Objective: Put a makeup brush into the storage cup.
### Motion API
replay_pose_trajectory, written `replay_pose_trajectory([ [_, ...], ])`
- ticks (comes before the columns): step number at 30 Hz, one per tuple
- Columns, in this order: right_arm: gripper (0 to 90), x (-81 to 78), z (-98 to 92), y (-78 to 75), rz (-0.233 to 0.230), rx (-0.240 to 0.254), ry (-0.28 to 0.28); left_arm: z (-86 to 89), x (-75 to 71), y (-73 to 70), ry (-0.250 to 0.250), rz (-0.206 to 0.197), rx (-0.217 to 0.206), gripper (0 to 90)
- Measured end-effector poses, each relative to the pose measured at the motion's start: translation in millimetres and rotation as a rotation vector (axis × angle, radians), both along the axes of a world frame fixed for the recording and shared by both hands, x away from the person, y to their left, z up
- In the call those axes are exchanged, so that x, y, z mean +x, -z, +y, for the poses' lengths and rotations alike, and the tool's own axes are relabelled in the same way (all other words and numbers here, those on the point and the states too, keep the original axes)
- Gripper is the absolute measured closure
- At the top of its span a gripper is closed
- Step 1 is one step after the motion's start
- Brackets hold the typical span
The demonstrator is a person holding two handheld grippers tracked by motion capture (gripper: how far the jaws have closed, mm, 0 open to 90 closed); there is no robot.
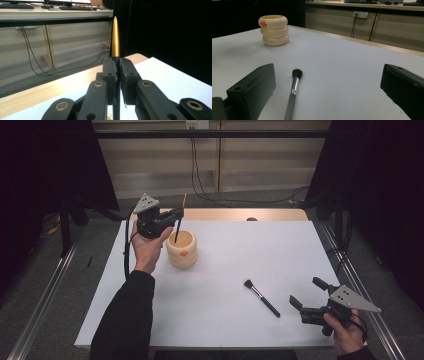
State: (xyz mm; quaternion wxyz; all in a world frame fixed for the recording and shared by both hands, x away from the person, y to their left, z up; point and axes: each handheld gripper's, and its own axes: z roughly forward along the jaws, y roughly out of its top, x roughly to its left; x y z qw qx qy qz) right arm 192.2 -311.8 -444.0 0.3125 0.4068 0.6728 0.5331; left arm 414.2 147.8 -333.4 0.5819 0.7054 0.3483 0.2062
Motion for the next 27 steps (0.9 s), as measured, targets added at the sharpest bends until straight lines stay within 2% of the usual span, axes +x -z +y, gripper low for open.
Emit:
replay_pose_trajectory([
  [4,0.0,0.5,0.2,0.4,-0.001,0.002,-0.003,-2.9,1.2,2.2,0.009,-0.002,-0.001,83.5],
  [14,0.0,0.6,-0.1,1.4,0.008,-0.001,-0.007,-6.6,8.2,10.3,0.003,0.004,0.036,83.5],
  [17,0.0,0.4,0.2,1.4,0.007,0.001,-0.013,-5.8,11.0,12.0,-0.001,0.008,0.023,83.5],
  [19,0.0,0.5,0.6,1.4,0.008,0.000,-0.012,-6.6,13.5,14.7,0.006,0.002,0.035,83.5],
  [24,0.0,0.4,0.2,1.4,0.003,-0.001,-0.011,-9.2,18.5,22.8,-0.003,0.030,0.036,83.5],
  [27,0.0,0.0,-0.4,1.2,0.004,-0.003,-0.009,-8.1,21.4,26.9,0.016,0.032,0.037,83.5],
])
